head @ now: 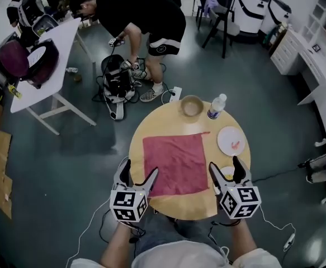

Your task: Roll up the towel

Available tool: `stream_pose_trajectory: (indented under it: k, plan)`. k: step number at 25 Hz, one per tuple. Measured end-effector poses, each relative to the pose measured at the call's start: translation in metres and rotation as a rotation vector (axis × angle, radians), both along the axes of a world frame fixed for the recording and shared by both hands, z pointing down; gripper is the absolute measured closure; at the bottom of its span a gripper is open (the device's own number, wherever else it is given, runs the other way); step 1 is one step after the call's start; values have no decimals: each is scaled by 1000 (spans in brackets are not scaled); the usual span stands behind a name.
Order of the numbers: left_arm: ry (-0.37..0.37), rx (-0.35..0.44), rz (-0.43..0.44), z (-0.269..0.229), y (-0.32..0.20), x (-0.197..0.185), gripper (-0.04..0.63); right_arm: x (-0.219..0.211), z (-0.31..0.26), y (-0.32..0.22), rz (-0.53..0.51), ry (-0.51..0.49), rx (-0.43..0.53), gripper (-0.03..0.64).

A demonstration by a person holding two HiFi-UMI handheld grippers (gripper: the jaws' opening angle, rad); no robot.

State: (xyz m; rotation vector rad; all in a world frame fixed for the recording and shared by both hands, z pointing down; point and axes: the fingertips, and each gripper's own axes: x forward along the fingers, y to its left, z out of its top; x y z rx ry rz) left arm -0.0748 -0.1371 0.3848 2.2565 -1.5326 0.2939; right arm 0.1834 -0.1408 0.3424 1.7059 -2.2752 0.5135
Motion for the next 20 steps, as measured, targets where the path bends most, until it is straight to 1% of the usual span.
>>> stream_pose_trajectory:
  k: [4,8,13,16,20]
  plan:
    - [-39,-43,56,15,15,4,202,1,18,9,-89,35,-58,273]
    - [-87,-72,140,28,30,12,224,-4,35,19,-170,50,-109,324]
    - [-188,-106,256,48,47,18,252,-17,62,35,-308,108,-174,376]
    - [-262,-132,360,64,59,22,278,-21,77,44,-394,141,-208,404]
    - [-372,-193,539,93,81,30,284,-24,92,52,-497,204,-243,422]
